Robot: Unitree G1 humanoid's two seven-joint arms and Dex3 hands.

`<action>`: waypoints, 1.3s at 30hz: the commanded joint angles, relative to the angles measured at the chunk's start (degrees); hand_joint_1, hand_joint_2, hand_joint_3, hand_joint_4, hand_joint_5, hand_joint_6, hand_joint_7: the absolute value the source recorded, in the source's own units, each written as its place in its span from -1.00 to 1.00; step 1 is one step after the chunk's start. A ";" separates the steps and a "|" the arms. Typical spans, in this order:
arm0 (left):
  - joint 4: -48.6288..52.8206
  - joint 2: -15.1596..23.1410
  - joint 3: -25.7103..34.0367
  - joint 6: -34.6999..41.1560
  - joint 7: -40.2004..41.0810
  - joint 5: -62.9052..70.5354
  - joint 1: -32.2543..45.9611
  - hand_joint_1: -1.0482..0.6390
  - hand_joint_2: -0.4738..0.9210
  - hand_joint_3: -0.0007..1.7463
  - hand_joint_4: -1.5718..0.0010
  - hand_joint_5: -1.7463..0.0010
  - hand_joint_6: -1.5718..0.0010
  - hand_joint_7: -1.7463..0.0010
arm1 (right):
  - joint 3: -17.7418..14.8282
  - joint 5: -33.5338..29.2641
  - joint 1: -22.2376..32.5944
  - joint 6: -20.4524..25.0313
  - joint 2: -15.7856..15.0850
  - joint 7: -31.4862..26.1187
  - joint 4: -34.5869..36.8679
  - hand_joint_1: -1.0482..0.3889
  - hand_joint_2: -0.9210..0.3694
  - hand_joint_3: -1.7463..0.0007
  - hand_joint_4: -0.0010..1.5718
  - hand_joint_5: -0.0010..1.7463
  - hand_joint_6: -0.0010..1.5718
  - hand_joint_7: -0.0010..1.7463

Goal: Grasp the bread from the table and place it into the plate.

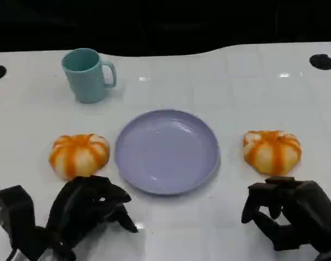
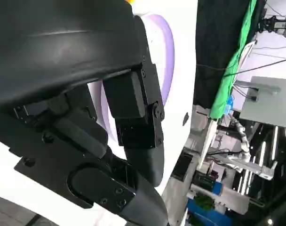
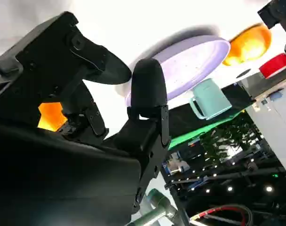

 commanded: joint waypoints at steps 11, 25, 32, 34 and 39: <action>-0.28 0.96 0.55 0.15 -0.48 -0.21 0.18 -1.00 0.72 -1.00 -1.00 0.35 -1.00 0.80 | -0.22 0.58 -0.12 0.16 -0.80 0.11 -0.11 0.24 -0.07 -0.43 0.13 0.99 0.10 0.41; -0.06 0.95 0.78 0.18 -0.48 -0.15 -0.02 -1.00 0.72 -1.00 -1.00 0.35 -1.00 0.80 | -0.16 0.48 -0.56 -0.04 -0.71 -0.25 0.39 0.25 -0.06 -0.42 0.12 0.99 0.10 0.41; -0.05 1.08 0.66 -0.39 -0.33 0.29 0.07 -1.00 0.73 -0.99 -1.00 0.35 -1.00 0.79 | -1.89 2.15 -0.33 1.56 -1.38 1.17 -1.88 0.27 -0.17 -0.33 0.07 0.96 0.09 0.29; 0.10 1.04 0.71 -0.42 -0.43 0.21 0.01 -1.00 0.73 -1.00 -1.00 0.35 -1.00 0.79 | -2.57 2.39 -0.17 2.50 -1.44 1.26 -2.83 0.26 -0.31 -0.17 0.04 0.83 0.11 0.10; 0.21 0.95 0.69 -0.32 -0.49 0.17 -0.08 -1.00 0.73 -1.00 -1.00 0.35 -1.00 0.79 | -4.54 3.27 -0.68 3.98 -1.75 1.08 -3.88 0.17 -0.50 0.20 0.02 0.40 0.17 -0.28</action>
